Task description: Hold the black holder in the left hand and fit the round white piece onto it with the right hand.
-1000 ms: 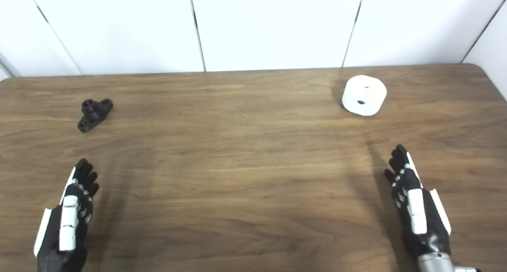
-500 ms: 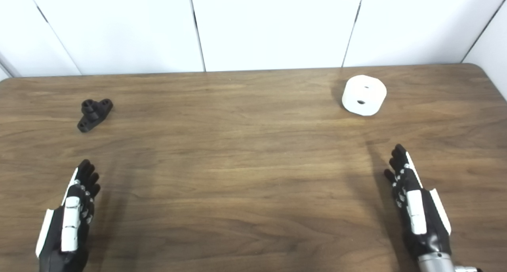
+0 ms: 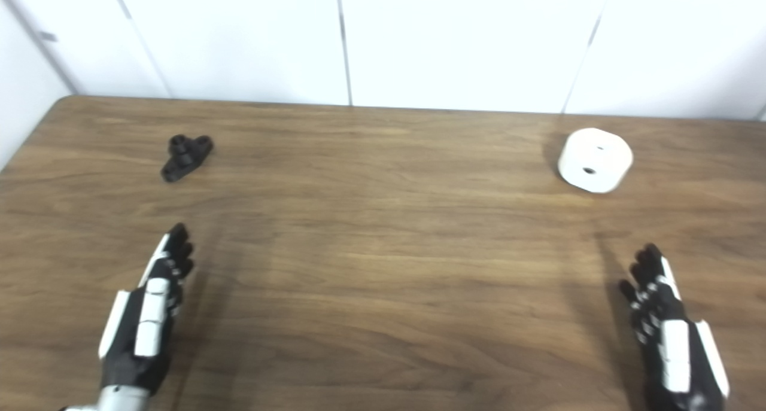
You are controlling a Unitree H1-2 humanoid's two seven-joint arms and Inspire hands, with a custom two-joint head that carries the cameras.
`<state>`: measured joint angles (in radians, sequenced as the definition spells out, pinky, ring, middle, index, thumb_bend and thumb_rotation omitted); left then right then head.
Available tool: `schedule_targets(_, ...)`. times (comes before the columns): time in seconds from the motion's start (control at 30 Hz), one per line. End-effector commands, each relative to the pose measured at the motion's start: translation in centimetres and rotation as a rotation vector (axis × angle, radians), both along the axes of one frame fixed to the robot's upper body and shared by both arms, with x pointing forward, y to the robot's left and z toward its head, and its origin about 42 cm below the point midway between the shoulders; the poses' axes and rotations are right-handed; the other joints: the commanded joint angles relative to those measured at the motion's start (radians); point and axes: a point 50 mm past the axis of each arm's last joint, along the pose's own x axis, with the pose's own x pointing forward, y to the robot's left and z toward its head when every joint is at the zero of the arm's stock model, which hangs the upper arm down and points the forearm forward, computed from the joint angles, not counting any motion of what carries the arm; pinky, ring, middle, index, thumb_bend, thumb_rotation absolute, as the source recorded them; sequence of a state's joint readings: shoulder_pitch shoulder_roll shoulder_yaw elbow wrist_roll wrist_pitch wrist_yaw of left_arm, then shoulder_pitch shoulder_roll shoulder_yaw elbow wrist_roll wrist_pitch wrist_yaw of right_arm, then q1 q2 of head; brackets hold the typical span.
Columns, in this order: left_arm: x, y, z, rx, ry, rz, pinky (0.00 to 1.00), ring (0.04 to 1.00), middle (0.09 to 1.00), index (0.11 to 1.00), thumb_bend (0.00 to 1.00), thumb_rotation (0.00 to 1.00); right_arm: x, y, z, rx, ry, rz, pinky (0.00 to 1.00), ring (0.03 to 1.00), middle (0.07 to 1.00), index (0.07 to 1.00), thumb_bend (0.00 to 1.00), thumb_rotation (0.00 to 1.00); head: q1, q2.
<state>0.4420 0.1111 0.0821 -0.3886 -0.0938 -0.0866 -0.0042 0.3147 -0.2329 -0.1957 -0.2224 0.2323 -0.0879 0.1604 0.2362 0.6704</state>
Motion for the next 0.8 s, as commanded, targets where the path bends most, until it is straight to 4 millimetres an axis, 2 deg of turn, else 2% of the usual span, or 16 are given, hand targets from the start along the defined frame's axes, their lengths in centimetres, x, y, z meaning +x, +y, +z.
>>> schedule_targets(0.0,-0.7,-1.5,0.0,-0.038,-0.040,0.026,1.00,1.000,1.000,0.983,0.50,0.95,-0.4,-1.0,-0.2,-0.023,0.021,-0.006,1.00,1.000,1.000,1.000,0.59,1.00,0.014,-0.014)
schedule_targets(0.07,-0.9,-1.6,-0.3,-0.034,-0.039,0.024,1.00,1.000,1.000,0.981,0.48,0.96,-0.5,-1.1,-0.2,-0.032,0.031,-0.009,1.00,1.000,1.000,1.000,0.60,1.00,0.024,-0.028)
schedule_targets(0.1,-1.0,-1.7,-0.5,-0.031,-0.038,0.022,1.00,1.000,1.000,0.981,0.47,0.96,-0.6,-1.1,-0.3,-0.034,0.037,-0.012,1.00,1.000,1.000,1.000,0.61,1.00,0.034,-0.049)
schedule_targets(0.57,-1.7,-2.6,-1.9,-0.022,-0.028,0.019,1.00,1.000,1.000,0.986,0.44,0.96,-1.0,-1.6,-1.5,-0.059,0.030,-0.013,1.00,1.000,1.000,0.982,0.76,1.00,0.071,-0.138)
schedule_targets(0.6,-1.7,-2.7,-1.9,-0.021,-0.029,0.020,1.00,1.000,1.000,0.984,0.43,0.96,-1.1,-1.6,-1.5,-0.061,0.031,-0.019,1.00,1.000,0.996,0.968,0.72,1.00,0.074,-0.143)
schedule_targets(0.7,-1.7,-2.9,-2.0,-0.008,-0.033,0.022,1.00,1.000,1.000,0.982,0.40,0.96,-1.4,-1.6,-1.7,-0.069,0.035,-0.028,1.00,1.000,0.983,0.948,0.68,1.00,0.085,-0.154)
schedule_targets(0.77,-1.7,-2.9,-2.0,0.016,-0.029,0.019,1.00,1.000,1.000,0.979,0.43,0.94,-1.4,-1.7,-1.7,-0.074,0.039,-0.029,1.00,1.000,0.986,0.950,0.66,1.00,0.089,-0.157)
